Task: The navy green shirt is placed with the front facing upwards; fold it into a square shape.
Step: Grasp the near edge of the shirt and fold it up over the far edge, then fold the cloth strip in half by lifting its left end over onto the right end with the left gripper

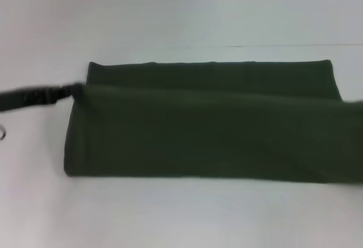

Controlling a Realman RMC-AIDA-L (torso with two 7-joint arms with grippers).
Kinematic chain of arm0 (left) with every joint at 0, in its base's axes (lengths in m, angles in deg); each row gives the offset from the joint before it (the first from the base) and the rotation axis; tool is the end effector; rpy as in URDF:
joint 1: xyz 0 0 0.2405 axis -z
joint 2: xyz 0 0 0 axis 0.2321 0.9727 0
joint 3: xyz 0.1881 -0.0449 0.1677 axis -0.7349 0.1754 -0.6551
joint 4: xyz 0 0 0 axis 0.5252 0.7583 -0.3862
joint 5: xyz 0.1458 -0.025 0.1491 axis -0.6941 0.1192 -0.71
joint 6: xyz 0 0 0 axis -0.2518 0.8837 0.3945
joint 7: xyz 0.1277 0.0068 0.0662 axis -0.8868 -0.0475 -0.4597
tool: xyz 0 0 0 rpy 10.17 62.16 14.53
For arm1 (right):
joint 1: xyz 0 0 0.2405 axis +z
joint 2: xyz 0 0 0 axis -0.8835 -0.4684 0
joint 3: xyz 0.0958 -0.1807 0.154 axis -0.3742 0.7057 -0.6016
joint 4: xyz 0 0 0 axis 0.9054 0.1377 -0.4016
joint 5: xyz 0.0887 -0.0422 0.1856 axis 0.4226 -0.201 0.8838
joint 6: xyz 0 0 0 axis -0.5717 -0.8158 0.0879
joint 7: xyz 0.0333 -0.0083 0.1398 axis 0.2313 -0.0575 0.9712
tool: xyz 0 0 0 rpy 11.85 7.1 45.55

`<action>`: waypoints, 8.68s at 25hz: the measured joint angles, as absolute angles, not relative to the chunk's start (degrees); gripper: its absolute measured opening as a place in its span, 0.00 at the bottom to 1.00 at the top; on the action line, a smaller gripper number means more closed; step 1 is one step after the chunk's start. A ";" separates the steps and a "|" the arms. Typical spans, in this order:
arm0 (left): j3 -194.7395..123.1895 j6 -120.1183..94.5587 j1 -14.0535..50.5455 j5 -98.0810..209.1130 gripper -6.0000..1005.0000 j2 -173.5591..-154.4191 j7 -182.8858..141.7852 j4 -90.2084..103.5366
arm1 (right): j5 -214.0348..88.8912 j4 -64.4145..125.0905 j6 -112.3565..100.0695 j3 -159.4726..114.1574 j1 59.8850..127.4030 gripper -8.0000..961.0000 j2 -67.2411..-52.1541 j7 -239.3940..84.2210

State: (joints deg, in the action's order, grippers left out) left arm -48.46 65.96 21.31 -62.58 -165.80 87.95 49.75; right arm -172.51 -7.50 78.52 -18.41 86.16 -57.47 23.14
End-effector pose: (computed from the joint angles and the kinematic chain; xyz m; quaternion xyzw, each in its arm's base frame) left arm -0.2932 0.3637 0.0713 -0.8273 -0.4540 -0.2486 0.2182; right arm 0.3558 0.3027 0.1228 -0.7892 0.4730 0.2897 0.2636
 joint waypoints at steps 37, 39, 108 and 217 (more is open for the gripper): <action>-66.87 15.72 33.41 -62.56 0.05 -168.35 87.71 39.83 | -171.22 7.87 35.58 -8.63 104.13 0.05 -58.67 18.04; -66.87 15.50 33.58 -62.57 0.05 -168.28 87.71 39.52 | -171.22 7.88 35.53 -8.60 104.17 0.05 -58.67 17.95; -68.53 40.18 14.35 -61.10 0.68 -172.64 99.08 58.31 | -171.89 -5.56 67.06 -3.75 89.14 0.90 -56.39 38.68; -72.84 31.68 10.87 -65.07 0.11 -172.79 99.47 57.80 | -172.12 -4.94 65.09 -5.66 87.91 0.89 -56.12 40.02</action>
